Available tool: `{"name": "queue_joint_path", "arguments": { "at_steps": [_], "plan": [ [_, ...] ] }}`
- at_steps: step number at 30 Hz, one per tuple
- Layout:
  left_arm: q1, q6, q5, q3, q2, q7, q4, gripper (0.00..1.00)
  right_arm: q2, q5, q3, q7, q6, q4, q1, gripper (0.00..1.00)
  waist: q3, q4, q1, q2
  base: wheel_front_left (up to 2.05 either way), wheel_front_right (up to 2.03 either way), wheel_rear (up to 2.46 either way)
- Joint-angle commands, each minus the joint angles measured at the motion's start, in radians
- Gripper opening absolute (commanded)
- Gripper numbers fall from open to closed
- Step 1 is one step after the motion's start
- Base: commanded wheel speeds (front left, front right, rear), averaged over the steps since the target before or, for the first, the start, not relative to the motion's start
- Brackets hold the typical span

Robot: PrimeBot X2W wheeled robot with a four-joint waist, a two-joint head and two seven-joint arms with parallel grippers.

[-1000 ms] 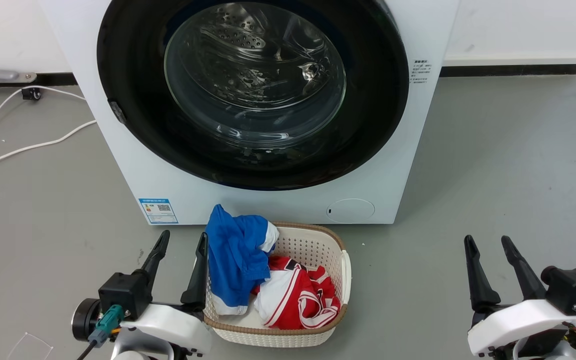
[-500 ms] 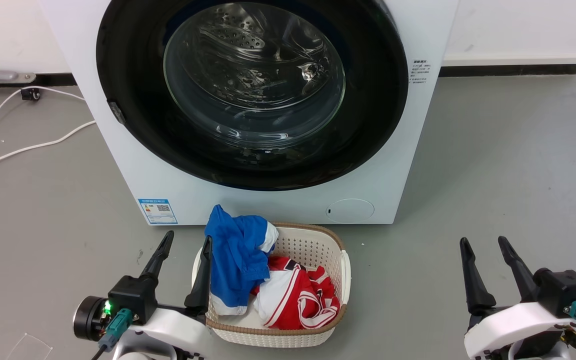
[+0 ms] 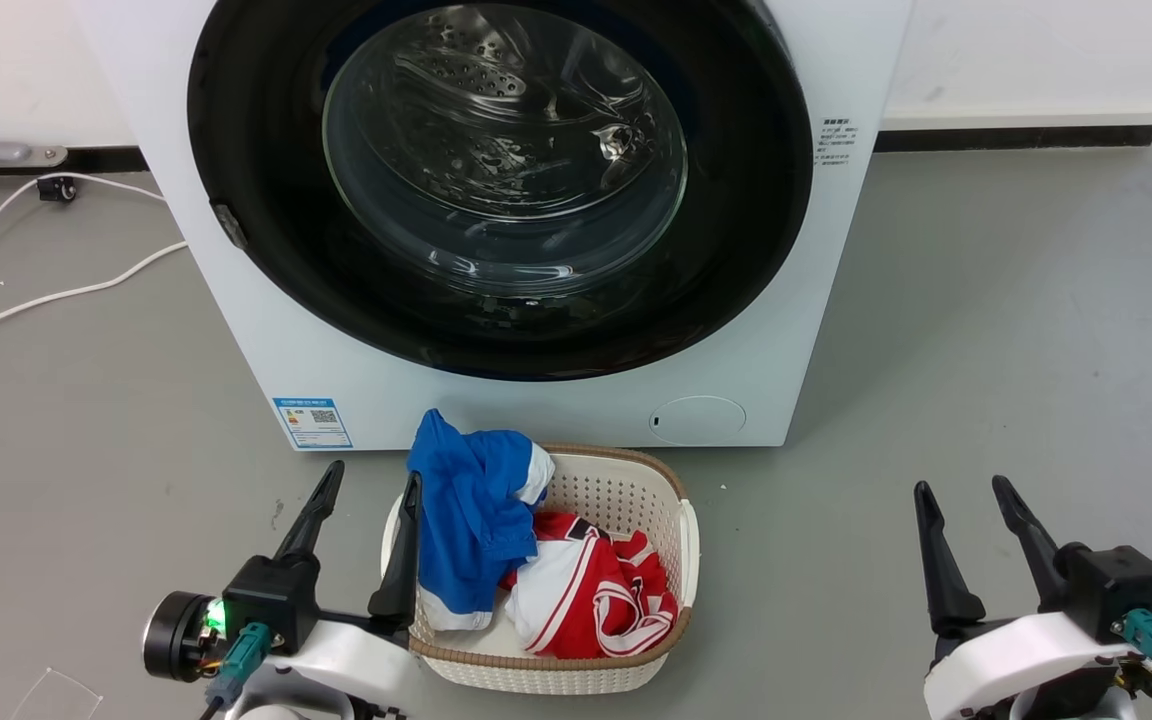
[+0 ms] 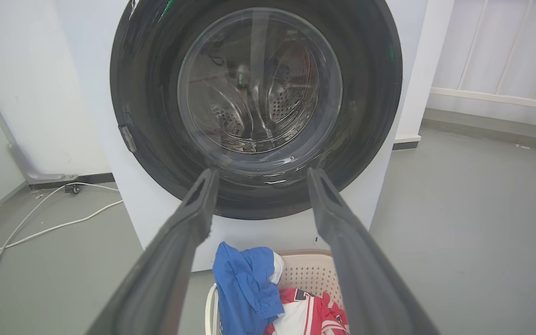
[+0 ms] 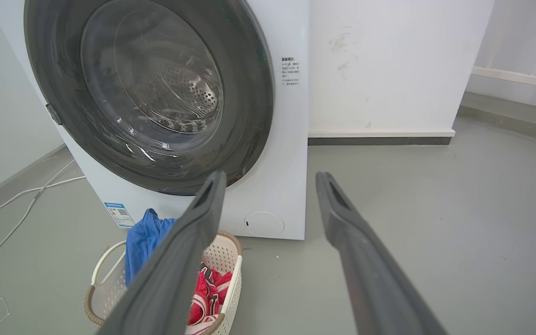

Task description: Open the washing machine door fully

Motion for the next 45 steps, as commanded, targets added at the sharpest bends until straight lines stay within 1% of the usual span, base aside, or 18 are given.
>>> {"name": "queue_joint_path", "arguments": {
  "at_steps": [1,8,9,10,11,16,17,18,20,21,23,27,29,32,34,36,41,45],
  "plan": [
    [-0.001,-0.005,0.018,0.003,-0.001,-0.008,-0.001,1.00,0.004,-0.018,0.002,-0.008,0.000,0.000,0.008,1.00,0.000,0.000,0.0000,-0.0001,0.00,0.00,0.00],
    [0.000,-0.015,0.007,0.021,-0.013,-0.007,0.016,1.00,0.004,0.003,0.000,-0.010,0.000,0.012,0.008,1.00,0.002,-0.001,0.0000,-0.0001,0.00,0.00,0.00],
    [0.000,-0.017,0.006,0.022,-0.014,-0.007,0.018,1.00,0.004,0.011,-0.001,-0.011,0.000,0.014,0.008,0.45,0.002,-0.001,0.0000,-0.0001,0.00,0.00,0.00],
    [0.000,-0.019,0.005,0.025,-0.016,-0.007,0.021,1.00,0.004,0.013,0.000,-0.010,0.000,0.014,0.008,0.08,0.002,-0.001,0.0000,-0.0001,0.00,0.00,0.00],
    [0.000,-0.021,0.005,0.027,-0.017,-0.007,0.023,1.00,0.004,0.014,0.002,-0.012,0.000,0.015,0.007,0.00,0.002,-0.002,0.0000,-0.0001,0.00,0.00,0.00],
    [0.001,-0.023,0.003,0.040,-0.021,-0.007,0.030,1.00,0.004,0.037,0.004,-0.017,0.000,0.018,-0.001,0.00,0.002,-0.004,0.0000,-0.0001,0.00,0.00,0.00],
    [0.001,-0.024,0.002,0.042,-0.022,-0.007,0.031,1.00,0.004,0.059,0.005,-0.019,0.000,0.020,-0.003,0.00,0.002,-0.005,0.0000,-0.0001,0.00,0.00,0.00],
    [0.002,-0.025,0.001,0.044,-0.023,-0.007,0.032,1.00,0.004,0.120,0.004,-0.017,0.000,0.025,-0.003,0.00,0.002,-0.005,0.0000,-0.0001,0.00,0.00,0.00],
    [0.002,-0.027,0.000,0.049,-0.026,-0.007,0.035,1.00,0.003,0.267,0.004,-0.011,0.000,0.037,-0.007,0.00,0.002,-0.006,0.0000,-0.0001,0.00,0.00,0.00],
    [0.002,-0.028,-0.001,0.050,-0.028,-0.007,0.036,1.00,0.004,0.366,0.005,-0.006,0.000,0.043,-0.012,0.00,0.002,-0.007,0.0000,-0.0001,0.00,0.00,0.00],
    [0.003,-0.029,-0.006,0.057,-0.032,-0.007,0.039,1.00,0.004,0.632,0.015,0.008,0.000,0.058,-0.020,0.00,0.002,-0.008,0.0000,-0.0001,0.00,0.00,0.00],
    [-0.005,-0.030,-0.005,0.063,-0.039,-0.007,0.042,1.00,0.003,1.111,0.016,0.026,0.000,0.071,-0.049,0.00,0.006,-0.010,0.0000,-0.0001,0.00,0.00,0.00],
    [-0.010,-0.030,-0.003,0.068,-0.042,-0.007,0.041,1.00,0.003,1.297,0.009,0.038,0.000,0.066,-0.068,0.00,0.012,-0.012,0.0000,-0.0001,0.00,0.00,0.00],
    [-0.019,-0.028,-0.002,0.076,-0.046,-0.007,0.036,1.00,0.003,1.501,-0.020,0.063,0.000,0.073,-0.107,0.00,0.023,-0.018,0.0000,-0.0001,0.00,0.00,0.00],
    [-0.022,-0.026,0.001,0.079,-0.049,-0.007,0.032,1.00,-0.003,1.581,-0.051,0.087,0.000,0.092,-0.141,0.00,0.034,-0.022,0.0000,-0.0001,0.00,0.00,0.00],
    [-0.031,-0.027,0.002,0.082,-0.050,-0.007,0.027,1.00,-0.026,1.641,-0.074,0.113,0.000,0.113,-0.185,0.00,0.050,-0.025,0.0000,-0.0001,0.00,0.00,0.00],
    [-0.062,-0.032,-0.013,0.086,-0.055,-0.007,0.014,1.00,-0.115,1.727,-0.109,0.157,0.000,0.202,-0.321,0.00,0.104,-0.029,0.0000,-0.0001,0.00,0.00,0.00],
    [-0.094,-0.033,-0.020,0.087,-0.057,-0.007,-0.006,1.00,-0.208,1.760,-0.101,0.184,0.000,0.286,-0.449,0.00,0.166,-0.020,0.0000,-0.0001,0.00,0.00,0.00]
  ]
}}
